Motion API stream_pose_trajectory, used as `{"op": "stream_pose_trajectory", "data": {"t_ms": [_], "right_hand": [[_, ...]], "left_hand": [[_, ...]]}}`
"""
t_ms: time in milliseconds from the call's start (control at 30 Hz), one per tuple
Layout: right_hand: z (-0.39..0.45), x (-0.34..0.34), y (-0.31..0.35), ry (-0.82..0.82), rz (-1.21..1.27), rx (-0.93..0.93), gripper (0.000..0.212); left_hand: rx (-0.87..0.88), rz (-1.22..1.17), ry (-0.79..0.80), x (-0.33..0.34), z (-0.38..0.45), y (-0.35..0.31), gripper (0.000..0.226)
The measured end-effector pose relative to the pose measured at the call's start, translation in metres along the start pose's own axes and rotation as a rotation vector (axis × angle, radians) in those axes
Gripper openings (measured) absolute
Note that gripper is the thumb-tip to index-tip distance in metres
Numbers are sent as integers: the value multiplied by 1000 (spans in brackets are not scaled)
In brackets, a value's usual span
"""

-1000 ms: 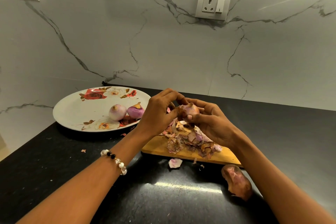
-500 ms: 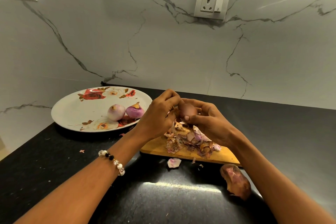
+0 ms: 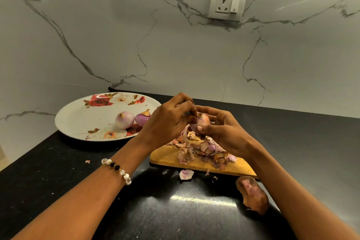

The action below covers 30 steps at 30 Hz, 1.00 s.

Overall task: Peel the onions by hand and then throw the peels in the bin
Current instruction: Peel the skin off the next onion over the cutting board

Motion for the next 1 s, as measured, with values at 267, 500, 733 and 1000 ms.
{"op": "stream_pose_trajectory", "data": {"t_ms": [267, 500, 733, 1000], "right_hand": [[1, 3, -2, 10, -27, 5, 58], [0, 3, 1, 22, -6, -14, 52], [1, -6, 5, 18, 165, -32, 55], [0, -18, 11, 3, 237, -77, 82]], "left_hand": [[5, 151, 140, 6, -2, -3, 28], [-14, 153, 125, 7, -2, -7, 30], [-65, 76, 83, 1, 0, 0, 20], [-123, 1, -33, -9, -1, 10, 21]]}}
Point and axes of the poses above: each hand's wrist, its own z-axis towards the middle knuckle, its own x-axis out of the palm, y = z × x, the point moved 4 cm from there along z, towards the middle knuckle, and after that the axes turned 3 degrees about y, right-handed, at the moved point
